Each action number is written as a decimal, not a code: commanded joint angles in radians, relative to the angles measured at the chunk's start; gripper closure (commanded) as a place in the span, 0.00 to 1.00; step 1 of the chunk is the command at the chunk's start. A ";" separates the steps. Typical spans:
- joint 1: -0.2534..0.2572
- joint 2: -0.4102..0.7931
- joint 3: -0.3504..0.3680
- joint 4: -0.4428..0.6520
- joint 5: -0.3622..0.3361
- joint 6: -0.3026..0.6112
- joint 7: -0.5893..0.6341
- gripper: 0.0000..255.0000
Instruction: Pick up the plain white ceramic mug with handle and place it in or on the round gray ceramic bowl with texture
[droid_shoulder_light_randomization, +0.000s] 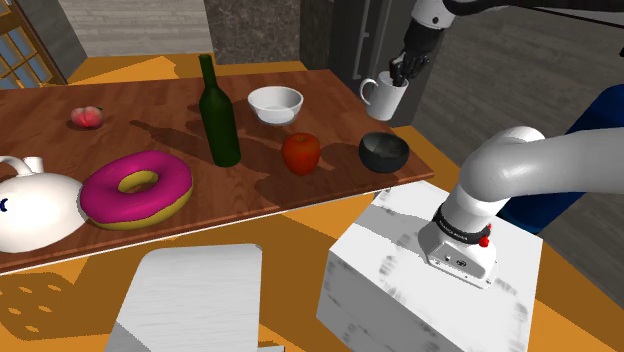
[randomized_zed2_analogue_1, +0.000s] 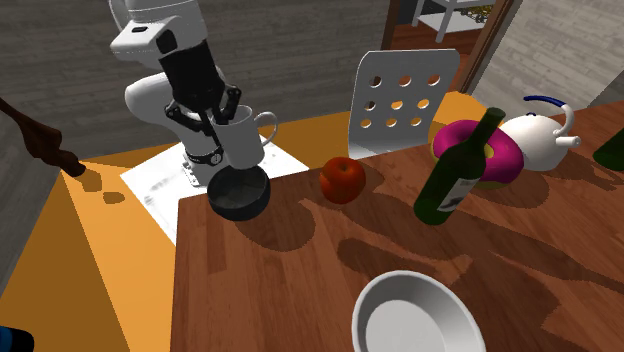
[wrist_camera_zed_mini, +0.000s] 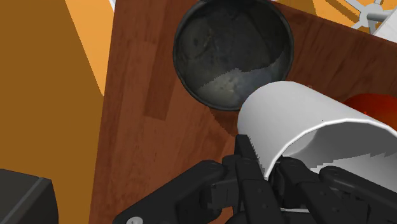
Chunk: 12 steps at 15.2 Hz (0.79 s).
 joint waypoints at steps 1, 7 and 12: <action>-0.010 -0.039 -0.020 -0.028 -0.013 -0.011 -0.020 1.00; -0.011 -0.052 -0.022 -0.115 -0.016 0.062 -0.021 1.00; -0.013 -0.057 -0.024 -0.184 -0.018 0.127 -0.021 1.00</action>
